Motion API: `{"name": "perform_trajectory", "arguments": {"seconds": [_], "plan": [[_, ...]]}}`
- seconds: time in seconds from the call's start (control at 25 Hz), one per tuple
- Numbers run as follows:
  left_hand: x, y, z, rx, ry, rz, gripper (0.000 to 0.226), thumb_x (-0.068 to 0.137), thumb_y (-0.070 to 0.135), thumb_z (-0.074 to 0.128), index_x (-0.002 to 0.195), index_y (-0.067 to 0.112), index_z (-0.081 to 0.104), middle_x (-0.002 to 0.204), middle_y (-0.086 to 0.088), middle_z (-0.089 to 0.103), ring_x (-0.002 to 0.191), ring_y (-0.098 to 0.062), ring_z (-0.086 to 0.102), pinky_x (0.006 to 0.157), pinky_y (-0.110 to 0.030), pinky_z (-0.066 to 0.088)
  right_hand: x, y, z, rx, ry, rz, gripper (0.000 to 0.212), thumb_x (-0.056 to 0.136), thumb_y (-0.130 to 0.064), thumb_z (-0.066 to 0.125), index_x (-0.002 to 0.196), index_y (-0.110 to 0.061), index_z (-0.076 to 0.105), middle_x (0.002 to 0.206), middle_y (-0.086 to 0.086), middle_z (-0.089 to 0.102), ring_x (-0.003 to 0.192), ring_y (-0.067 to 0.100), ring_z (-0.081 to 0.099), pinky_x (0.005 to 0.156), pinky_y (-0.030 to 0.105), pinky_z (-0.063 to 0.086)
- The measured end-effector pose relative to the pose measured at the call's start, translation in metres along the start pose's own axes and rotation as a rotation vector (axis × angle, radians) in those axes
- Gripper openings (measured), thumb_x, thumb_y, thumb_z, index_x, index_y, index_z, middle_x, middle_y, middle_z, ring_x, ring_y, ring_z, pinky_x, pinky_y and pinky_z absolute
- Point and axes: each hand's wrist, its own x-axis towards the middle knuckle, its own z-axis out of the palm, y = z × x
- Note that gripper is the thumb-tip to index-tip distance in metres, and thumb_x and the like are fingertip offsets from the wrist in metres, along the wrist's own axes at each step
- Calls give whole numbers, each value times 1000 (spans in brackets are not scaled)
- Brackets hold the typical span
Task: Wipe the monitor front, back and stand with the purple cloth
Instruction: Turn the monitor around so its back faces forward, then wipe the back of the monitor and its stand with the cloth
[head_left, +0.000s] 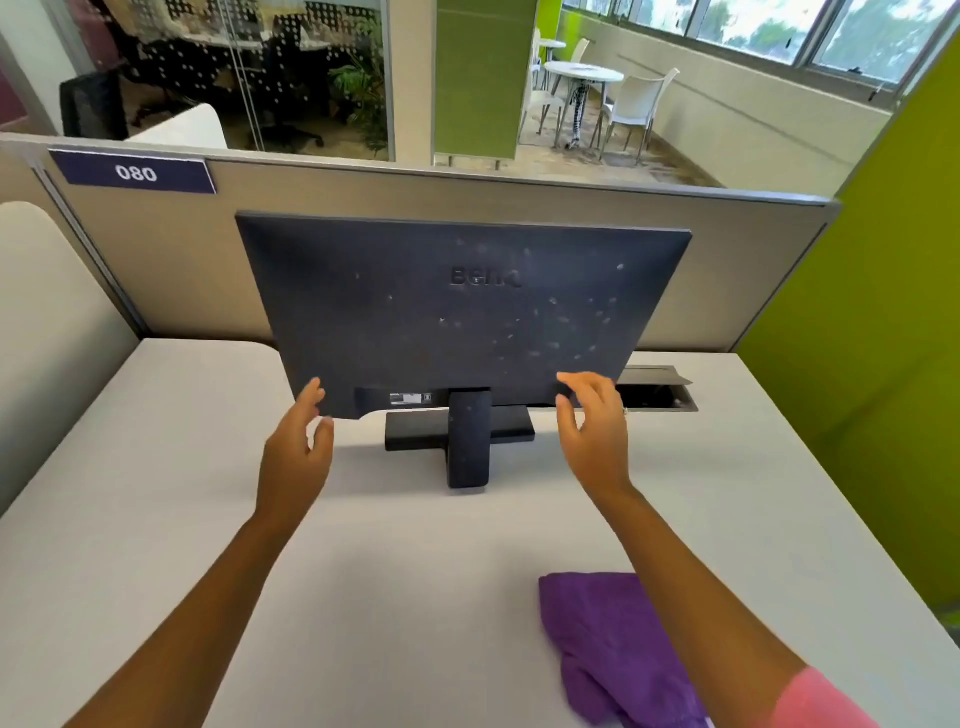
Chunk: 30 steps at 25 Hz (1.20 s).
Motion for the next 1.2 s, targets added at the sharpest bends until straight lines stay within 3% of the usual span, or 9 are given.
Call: {"name": "perform_trajectory", "arguments": {"seconds": [0.16, 0.28, 0.4, 0.52, 0.64, 0.76, 0.88, 1.08, 1.2], "plan": [[-102, -53, 47, 238, -400, 2, 47, 96, 17, 49, 143, 17, 41, 145, -2, 44, 134, -22, 42, 109, -32, 33, -133, 59, -20, -265, -258, 195, 49, 88, -59, 40, 116, -26, 63, 117, 1, 60, 111, 24, 54, 79, 52, 51], [-155, -84, 59, 463, -603, 69, 46, 91, 24, 41, 136, 20, 52, 140, -2, 51, 130, -26, 47, 100, -37, 43, -194, 73, -39, -515, -706, 411, 86, 66, -90, 13, 133, -46, 43, 146, -4, 36, 137, 32, 29, 94, 63, 36], [-174, -97, 61, 572, -715, 89, 48, 78, 30, 38, 114, 16, 67, 122, -8, 65, 106, -34, 65, 67, -36, 58, -226, 72, -46, -588, -1037, 527, 91, 61, -91, 30, 140, -58, -1, 155, -16, -14, 142, 38, -10, 99, 72, 18], [-176, -95, 62, 649, -766, 144, 41, 74, 26, 53, 110, 14, 68, 122, -11, 64, 102, -37, 66, 60, -35, 58, -237, 69, -41, -660, -1088, 419, 77, 83, -73, 35, 142, -51, -10, 152, -14, -25, 142, 40, -13, 101, 71, 19], [-179, -103, 63, 612, -778, 121, 63, 53, 13, 84, 113, 14, 64, 123, -12, 63, 103, -38, 65, 59, -35, 58, -234, 64, -32, -503, -898, 503, 46, 99, -41, 35, 143, -48, 21, 156, 3, 21, 139, 32, 27, 104, 48, 38], [-177, -97, 63, 574, -776, 106, 66, 61, 13, 82, 123, 15, 60, 137, -9, 54, 114, -36, 60, 72, -38, 57, -217, 53, -28, -112, -569, 721, 29, 97, -36, 44, 93, -59, 61, 88, 6, 67, 81, 20, 61, 66, 13, 48], [-156, -88, 58, 487, -743, -26, 51, 94, 26, 50, 144, 29, 38, 154, 9, 26, 139, -15, 33, 108, -29, 34, -186, 35, -21, 105, -448, 796, 18, 99, -31, 40, 109, -36, 53, 93, -4, 63, 88, 18, 61, 83, 29, 50], [-70, -50, 21, 295, -561, -40, 38, 96, 33, 50, 134, 28, 51, 141, 7, 50, 130, -11, 45, 105, -20, 30, -114, -19, 6, 364, -108, 710, 16, 98, -22, 45, 94, -31, 57, 89, -5, 65, 85, 20, 64, 65, 16, 54], [-6, -17, -22, 169, -341, -43, 42, 95, 35, 51, 135, 21, 51, 138, 1, 53, 126, -17, 50, 102, -29, 38, -63, -58, 24, 387, 8, 485, 26, 98, -34, 43, 111, -19, 61, 97, 3, 67, 90, 23, 65, 80, 33, 57]]}}
